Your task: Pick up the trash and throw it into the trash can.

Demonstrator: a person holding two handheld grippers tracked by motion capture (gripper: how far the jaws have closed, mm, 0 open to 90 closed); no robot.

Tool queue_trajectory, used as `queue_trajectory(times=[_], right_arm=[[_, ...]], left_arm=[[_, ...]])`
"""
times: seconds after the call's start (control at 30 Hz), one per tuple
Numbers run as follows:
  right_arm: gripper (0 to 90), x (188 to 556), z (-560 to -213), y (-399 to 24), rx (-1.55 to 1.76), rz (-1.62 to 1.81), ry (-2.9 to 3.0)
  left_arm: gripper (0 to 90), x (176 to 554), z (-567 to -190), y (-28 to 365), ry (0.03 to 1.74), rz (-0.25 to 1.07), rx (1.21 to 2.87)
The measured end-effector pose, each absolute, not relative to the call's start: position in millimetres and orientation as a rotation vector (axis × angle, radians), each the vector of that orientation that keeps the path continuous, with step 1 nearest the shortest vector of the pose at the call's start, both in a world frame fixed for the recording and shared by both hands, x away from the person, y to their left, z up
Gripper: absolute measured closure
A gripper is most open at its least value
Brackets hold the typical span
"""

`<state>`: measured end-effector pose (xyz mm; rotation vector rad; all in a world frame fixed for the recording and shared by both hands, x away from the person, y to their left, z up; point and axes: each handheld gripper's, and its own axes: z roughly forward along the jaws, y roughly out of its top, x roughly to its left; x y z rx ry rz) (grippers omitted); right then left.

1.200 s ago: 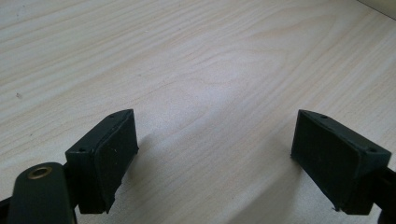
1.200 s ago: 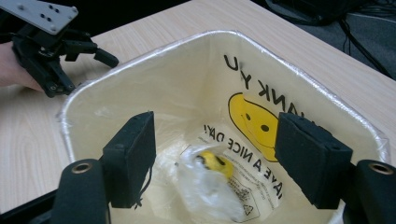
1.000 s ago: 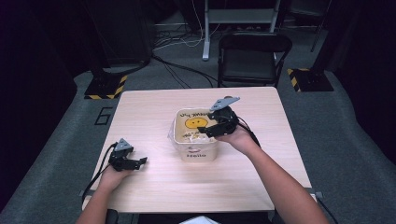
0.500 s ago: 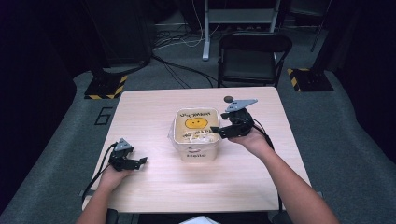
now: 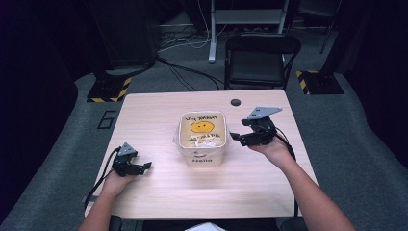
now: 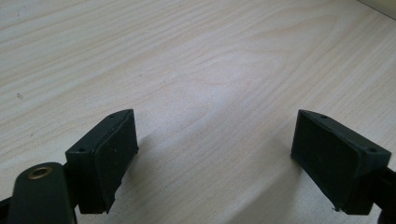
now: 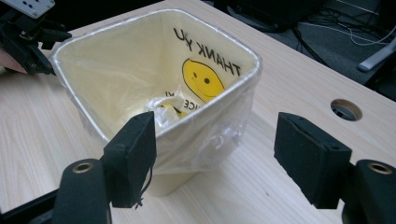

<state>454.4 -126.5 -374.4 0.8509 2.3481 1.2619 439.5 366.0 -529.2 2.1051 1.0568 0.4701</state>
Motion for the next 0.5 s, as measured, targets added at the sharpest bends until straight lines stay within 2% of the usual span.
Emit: queue_trajectory(times=[0.5], right_arm=[[28.9, 434, -406, -156, 0.933, 1.248, 2.276]], left_arm=[[14.2, 440, -529, 366, 1.055, 0.473, 2.106]])
